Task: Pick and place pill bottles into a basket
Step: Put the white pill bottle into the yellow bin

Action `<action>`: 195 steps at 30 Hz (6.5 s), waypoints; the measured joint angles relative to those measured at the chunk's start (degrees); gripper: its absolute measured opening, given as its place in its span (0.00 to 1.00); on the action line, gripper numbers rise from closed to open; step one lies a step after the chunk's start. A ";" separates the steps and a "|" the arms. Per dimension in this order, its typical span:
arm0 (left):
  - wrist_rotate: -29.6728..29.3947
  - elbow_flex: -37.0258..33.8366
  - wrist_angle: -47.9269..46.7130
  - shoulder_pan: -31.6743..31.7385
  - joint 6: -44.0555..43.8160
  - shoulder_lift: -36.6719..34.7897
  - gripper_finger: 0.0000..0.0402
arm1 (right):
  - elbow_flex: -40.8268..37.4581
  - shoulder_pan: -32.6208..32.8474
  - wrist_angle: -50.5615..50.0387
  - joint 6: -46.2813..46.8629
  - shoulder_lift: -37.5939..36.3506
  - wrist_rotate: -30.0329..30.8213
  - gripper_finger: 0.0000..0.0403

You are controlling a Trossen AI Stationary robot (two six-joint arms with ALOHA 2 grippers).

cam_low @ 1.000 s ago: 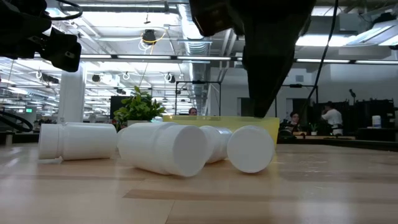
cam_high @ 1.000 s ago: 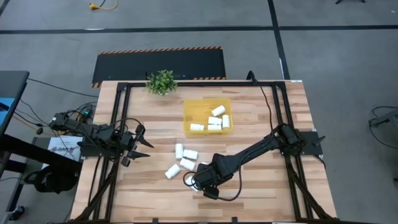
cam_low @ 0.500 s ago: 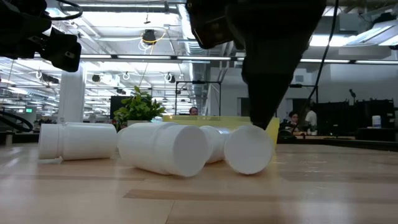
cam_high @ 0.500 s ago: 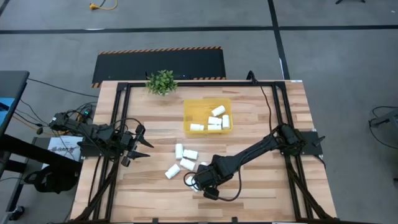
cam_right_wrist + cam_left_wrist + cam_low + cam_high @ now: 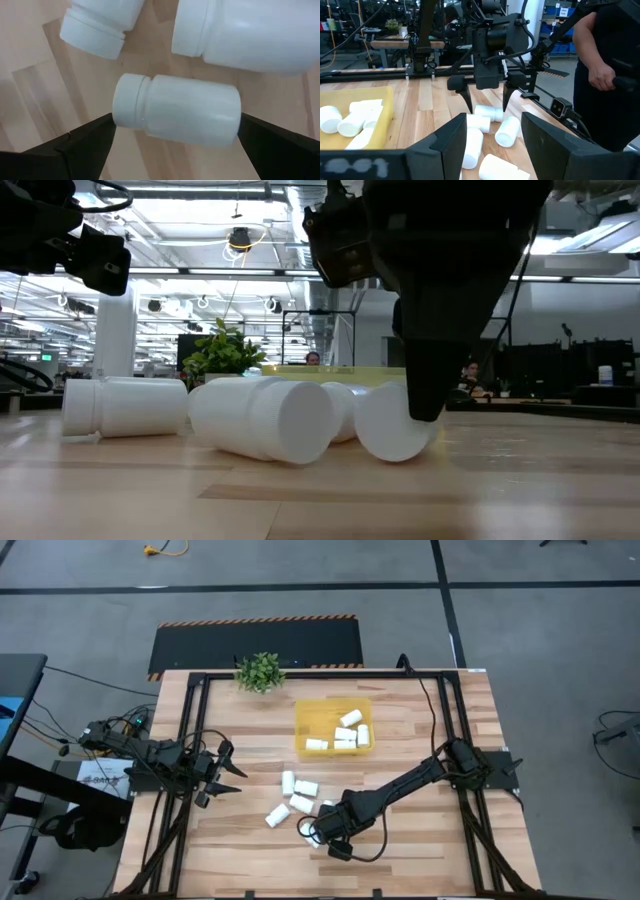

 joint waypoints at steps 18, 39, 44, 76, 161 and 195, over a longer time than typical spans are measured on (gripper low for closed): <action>0.00 0.01 0.01 -0.02 0.00 0.00 0.44 | 0.00 -0.28 1.29 1.09 0.02 -0.12 0.99; 0.00 0.00 0.02 0.00 0.00 0.00 0.44 | 0.04 -0.26 -1.30 5.33 -0.14 2.38 0.82; -0.01 0.01 0.02 -0.01 0.00 0.01 0.44 | 1.42 -0.26 -5.81 5.68 -0.11 2.29 0.84; -0.02 0.00 0.01 0.00 0.00 0.01 0.44 | 26.47 -15.53 -32.10 -4.37 -0.10 1.65 0.84; 0.00 0.00 0.02 0.00 0.00 0.00 0.44 | 13.66 -36.24 -5.22 26.65 4.87 3.03 0.95; 0.00 0.02 0.02 -0.02 0.00 0.00 0.44 | 33.96 -18.04 -33.78 -1.97 3.95 -0.04 0.84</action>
